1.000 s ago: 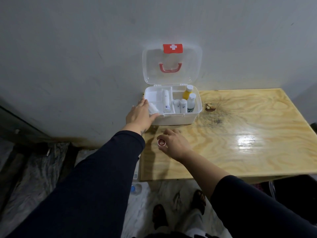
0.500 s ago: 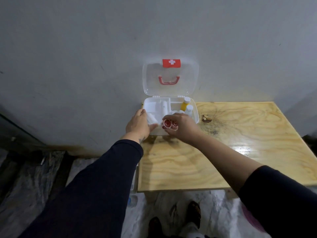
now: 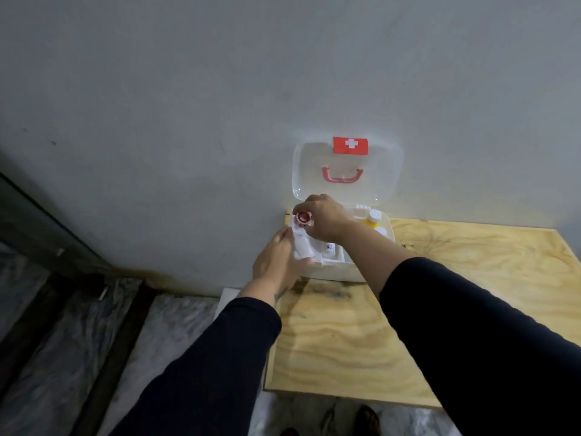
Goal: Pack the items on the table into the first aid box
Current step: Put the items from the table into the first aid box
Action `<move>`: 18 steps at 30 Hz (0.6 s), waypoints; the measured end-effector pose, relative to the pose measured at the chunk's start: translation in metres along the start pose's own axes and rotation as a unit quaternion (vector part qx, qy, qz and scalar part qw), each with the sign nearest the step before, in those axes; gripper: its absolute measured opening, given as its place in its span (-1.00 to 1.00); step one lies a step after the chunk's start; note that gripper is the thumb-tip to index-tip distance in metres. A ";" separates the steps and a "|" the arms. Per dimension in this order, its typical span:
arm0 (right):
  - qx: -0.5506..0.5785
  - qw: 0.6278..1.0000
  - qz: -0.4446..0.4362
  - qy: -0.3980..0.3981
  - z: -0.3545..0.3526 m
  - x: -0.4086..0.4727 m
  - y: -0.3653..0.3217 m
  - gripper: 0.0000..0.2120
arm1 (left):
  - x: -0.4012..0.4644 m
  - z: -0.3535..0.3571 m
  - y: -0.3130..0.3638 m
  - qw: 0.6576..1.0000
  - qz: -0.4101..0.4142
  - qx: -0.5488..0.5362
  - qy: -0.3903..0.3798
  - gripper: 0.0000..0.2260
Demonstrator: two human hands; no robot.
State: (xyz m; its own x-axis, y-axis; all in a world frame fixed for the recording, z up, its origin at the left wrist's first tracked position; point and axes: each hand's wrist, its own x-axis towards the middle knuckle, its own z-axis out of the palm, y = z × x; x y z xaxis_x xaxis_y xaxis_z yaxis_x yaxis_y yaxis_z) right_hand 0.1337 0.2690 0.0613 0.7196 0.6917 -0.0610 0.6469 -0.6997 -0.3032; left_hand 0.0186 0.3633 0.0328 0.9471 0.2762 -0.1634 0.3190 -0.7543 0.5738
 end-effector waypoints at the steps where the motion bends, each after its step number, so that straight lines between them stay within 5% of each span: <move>1: -0.005 1.000 -0.003 -0.006 0.001 0.002 0.001 -0.62 | 0.000 0.000 -0.001 1.000 0.006 -0.010 0.003 -0.43; 8: 0.030 1.000 0.002 -0.001 -0.004 0.000 0.005 -0.61 | -0.001 -0.001 -0.001 0.999 0.013 -0.039 0.007 -0.39; 12: -0.004 0.987 -0.042 0.154 -0.031 -0.004 0.008 -0.69 | -0.006 -0.003 0.002 0.999 -0.001 -0.034 0.003 -0.29; 15: -0.103 0.936 -0.052 0.334 -0.056 -0.006 0.016 -0.65 | -0.007 -0.002 0.001 0.999 0.009 -0.033 -0.002 -0.26; 18: -0.141 0.942 0.036 0.302 -0.077 -0.004 0.034 -0.44 | -0.008 -0.002 0.003 0.999 0.016 -0.037 0.007 -0.31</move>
State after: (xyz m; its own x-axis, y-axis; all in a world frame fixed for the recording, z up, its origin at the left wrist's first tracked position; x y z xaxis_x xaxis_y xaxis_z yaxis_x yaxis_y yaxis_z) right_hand 0.1725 0.2284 0.1246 0.7216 0.4721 0.5064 0.5710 -0.8194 -0.0496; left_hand 0.0116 0.3599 0.0381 0.9562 0.2607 -0.1334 0.2844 -0.7174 0.6360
